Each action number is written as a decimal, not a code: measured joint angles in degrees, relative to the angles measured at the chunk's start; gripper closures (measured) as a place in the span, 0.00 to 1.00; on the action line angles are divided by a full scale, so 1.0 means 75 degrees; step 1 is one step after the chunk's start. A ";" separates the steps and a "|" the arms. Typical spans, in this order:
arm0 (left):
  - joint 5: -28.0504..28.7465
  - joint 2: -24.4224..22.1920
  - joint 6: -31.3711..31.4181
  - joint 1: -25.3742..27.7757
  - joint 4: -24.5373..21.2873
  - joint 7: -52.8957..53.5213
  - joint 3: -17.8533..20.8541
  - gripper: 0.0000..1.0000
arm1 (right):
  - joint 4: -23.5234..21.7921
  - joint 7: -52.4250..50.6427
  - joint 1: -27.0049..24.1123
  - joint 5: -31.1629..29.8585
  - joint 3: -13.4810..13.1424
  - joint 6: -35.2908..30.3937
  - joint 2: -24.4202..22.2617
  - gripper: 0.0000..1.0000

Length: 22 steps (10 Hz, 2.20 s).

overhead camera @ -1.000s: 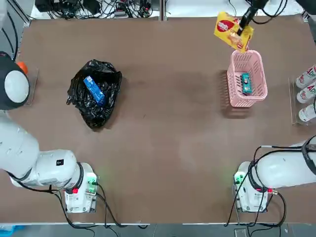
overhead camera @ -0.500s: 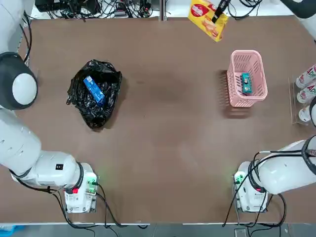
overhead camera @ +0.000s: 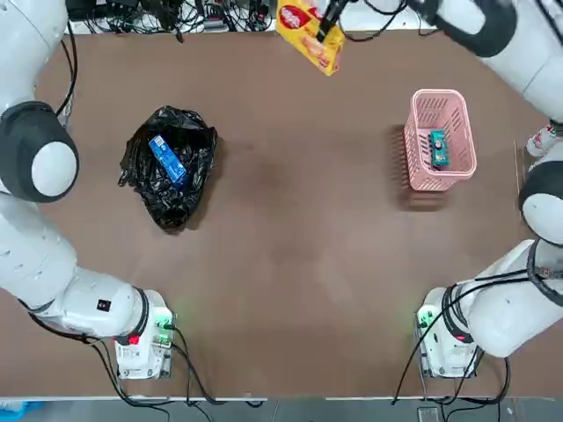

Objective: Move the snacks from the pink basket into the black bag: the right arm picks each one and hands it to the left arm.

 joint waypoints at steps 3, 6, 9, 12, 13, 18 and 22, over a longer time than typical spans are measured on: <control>-0.0003 0.0008 0.0000 -0.0612 0.0017 -0.0977 -0.0021 0.00 | 0.0105 -0.0001 0.0495 -0.0068 -0.0006 0.0228 0.0154 0.73; -0.0004 0.0011 0.0031 -0.0824 0.0068 -0.1326 -0.0024 0.00 | 0.0441 0.0017 0.0941 -0.0326 -0.0012 0.0332 0.0338 0.73; -0.0481 0.0008 -0.0006 -0.0793 0.0179 -0.1708 0.0028 0.00 | 0.0532 0.0067 0.1316 -0.0580 -0.0015 0.0538 0.0504 0.73; -0.0608 0.0007 -0.0161 -0.0817 0.0190 -0.1982 0.0031 0.00 | 0.0564 0.0116 0.1456 -0.0668 -0.0017 0.0555 0.0522 0.73; -0.0719 0.0007 -0.0167 -0.0827 0.0190 -0.2038 0.0016 0.00 | 0.0569 0.0117 0.1466 -0.0668 -0.0018 0.0557 0.0522 0.73; -0.0985 0.0006 -0.0168 -0.1013 0.0211 -0.2417 -0.0043 0.00 | 0.0570 0.0359 0.1669 -0.0748 -0.0023 0.0729 0.0590 0.73; -0.0987 0.0005 -0.0148 -0.1337 0.0215 -0.2605 -0.0040 0.48 | 0.0621 0.0729 0.1807 -0.0899 -0.0022 0.0803 0.0701 0.73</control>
